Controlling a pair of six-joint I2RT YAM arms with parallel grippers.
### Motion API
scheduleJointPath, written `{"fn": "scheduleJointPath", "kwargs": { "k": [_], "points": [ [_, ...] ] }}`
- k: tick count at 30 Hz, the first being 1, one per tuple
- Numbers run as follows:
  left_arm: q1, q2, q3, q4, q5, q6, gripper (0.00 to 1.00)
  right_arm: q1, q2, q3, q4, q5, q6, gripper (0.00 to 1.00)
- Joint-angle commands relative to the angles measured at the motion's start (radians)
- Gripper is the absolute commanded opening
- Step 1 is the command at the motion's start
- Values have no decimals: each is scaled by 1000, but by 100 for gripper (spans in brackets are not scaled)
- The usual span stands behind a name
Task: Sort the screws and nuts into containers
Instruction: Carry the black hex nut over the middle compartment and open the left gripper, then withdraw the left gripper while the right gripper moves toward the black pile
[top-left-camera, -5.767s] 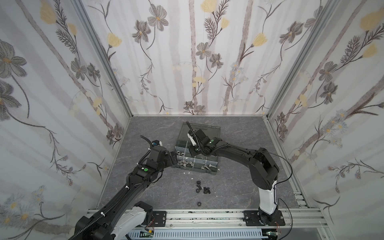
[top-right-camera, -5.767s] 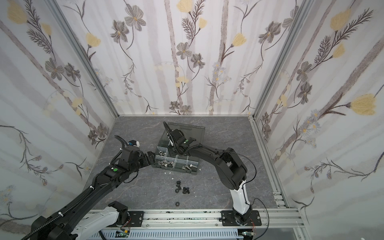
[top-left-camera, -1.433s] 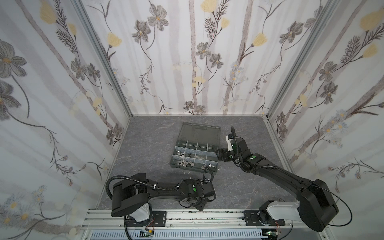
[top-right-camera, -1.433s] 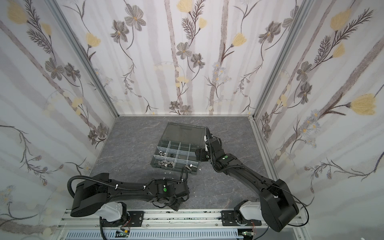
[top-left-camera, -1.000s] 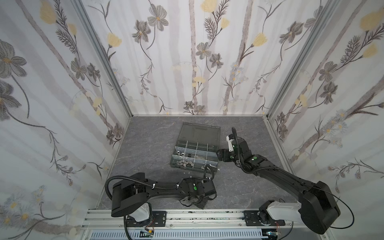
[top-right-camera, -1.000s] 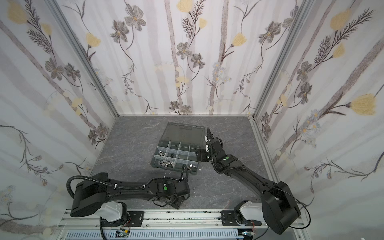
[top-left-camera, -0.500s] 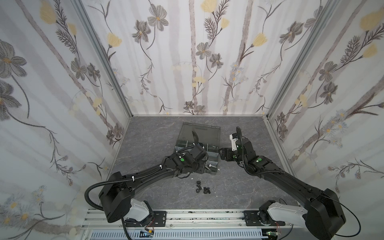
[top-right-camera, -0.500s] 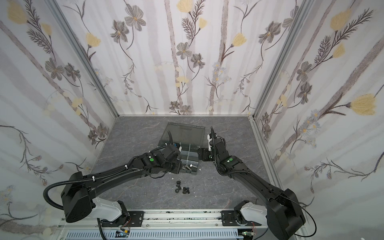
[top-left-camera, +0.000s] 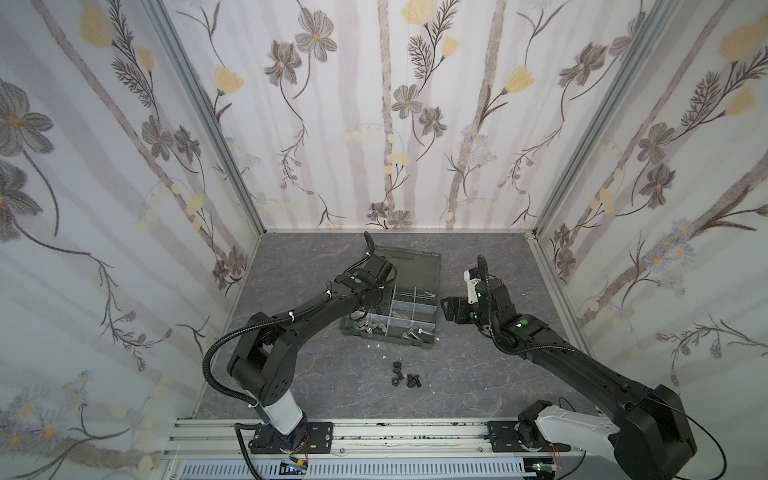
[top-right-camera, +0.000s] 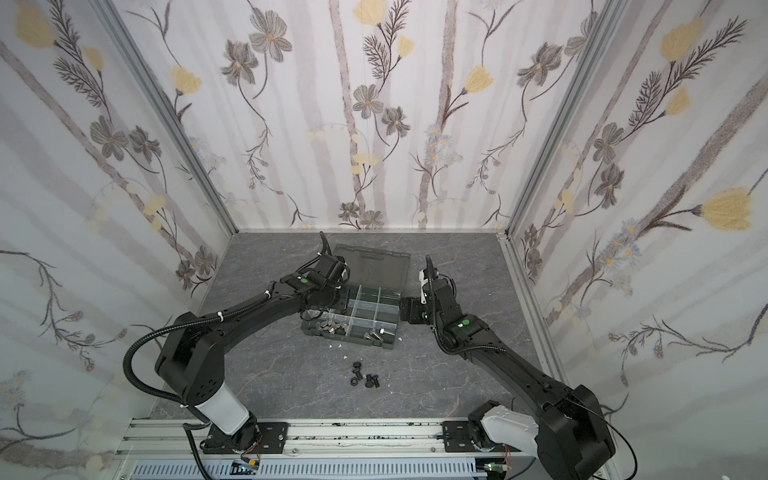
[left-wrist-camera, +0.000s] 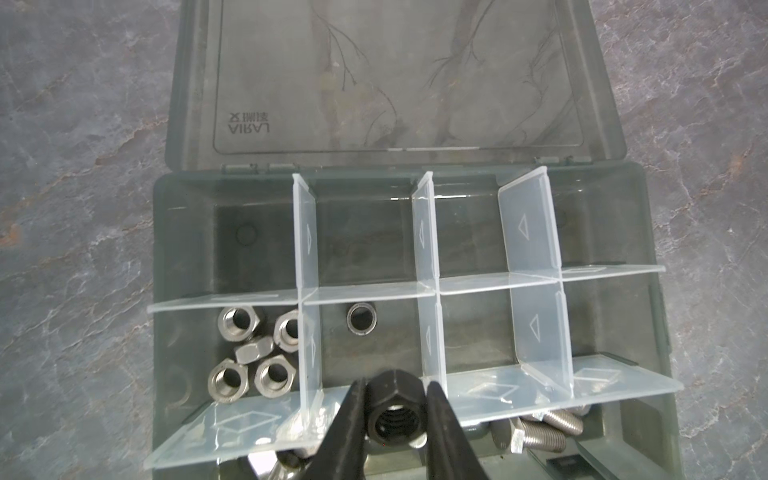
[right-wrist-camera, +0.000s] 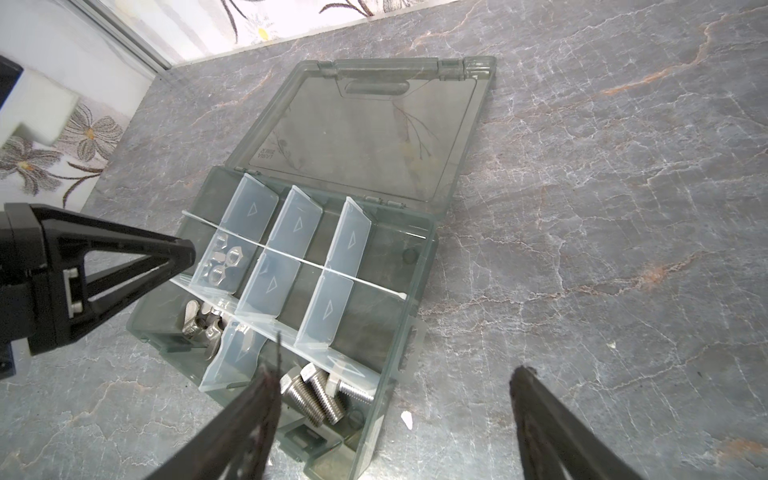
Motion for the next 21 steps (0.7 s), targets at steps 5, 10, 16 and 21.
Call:
{"fn": "scheduleJointPath", "kwargs": {
  "k": [5,10,16,21],
  "points": [
    [16,22,-10,37,13,12,28,-11,-5,-12,12,12,11,86],
    [18,9,-16,46,-3,3,62,-11,2,-14,16,3,13,86],
    [19,-60,-44,62,-89,-21,100,-15,-6,-21,16,6,12,87],
    [18,-150,-82,78,-153,-40,100,-15,-9,-26,19,6,13,87]
  ]
}}
